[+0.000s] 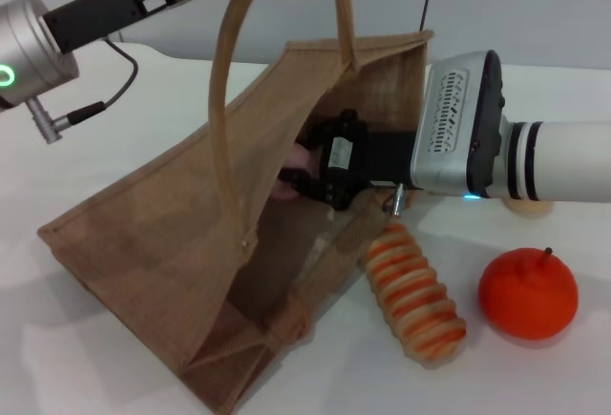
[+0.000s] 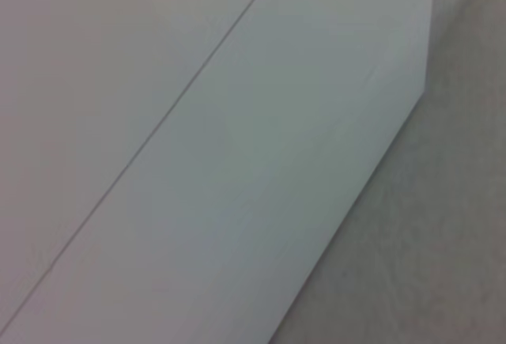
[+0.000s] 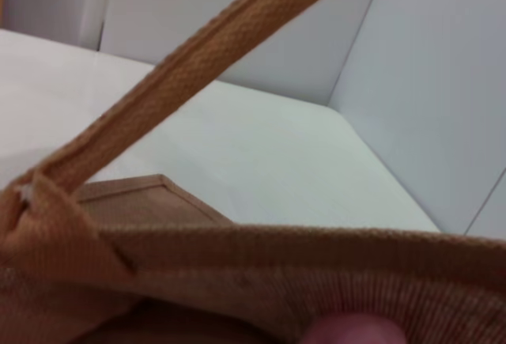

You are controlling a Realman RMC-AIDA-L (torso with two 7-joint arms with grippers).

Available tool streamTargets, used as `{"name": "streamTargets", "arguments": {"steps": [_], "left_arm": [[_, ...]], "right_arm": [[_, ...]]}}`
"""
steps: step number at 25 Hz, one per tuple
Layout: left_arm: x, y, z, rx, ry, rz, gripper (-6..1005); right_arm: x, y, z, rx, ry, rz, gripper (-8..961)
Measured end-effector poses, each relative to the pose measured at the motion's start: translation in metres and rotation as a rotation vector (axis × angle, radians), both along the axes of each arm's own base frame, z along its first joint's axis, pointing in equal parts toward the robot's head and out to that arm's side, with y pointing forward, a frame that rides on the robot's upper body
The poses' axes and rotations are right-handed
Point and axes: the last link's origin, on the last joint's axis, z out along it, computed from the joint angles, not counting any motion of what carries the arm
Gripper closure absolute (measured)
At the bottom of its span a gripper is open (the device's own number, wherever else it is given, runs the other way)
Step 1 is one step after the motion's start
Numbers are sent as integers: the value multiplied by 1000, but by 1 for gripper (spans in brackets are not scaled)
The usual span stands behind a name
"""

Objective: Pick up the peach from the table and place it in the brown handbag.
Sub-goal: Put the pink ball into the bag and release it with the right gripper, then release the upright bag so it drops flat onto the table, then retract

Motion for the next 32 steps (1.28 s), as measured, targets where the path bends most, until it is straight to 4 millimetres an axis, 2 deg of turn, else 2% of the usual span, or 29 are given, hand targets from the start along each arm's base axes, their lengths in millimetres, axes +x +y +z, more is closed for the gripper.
{"name": "streamTargets", "arguments": {"steps": [7,16,21,23,24,25,26,32], "left_arm": [[-14,2,4,4,-35,60,877],[-32,5,8,32,-26,139,877],[-43,9,8,56,-2,207,877],[-49,11,7,68,13,238,878],[-52,11,7,74,21,254,878],[-54,12,6,79,28,267,879],[-57,13,5,85,35,280,879],[-67,17,0,134,87,326,696]], "right_arm": [[2,1,2,24,52,-51,506],[23,-6,10,31,129,-159,260],[40,-16,26,40,243,-214,75],[51,-20,34,66,292,-244,75],[63,-22,41,107,325,-282,75],[63,-22,41,107,325,-282,75],[71,-24,45,137,345,-310,75],[107,-27,73,322,471,-453,75]]}}
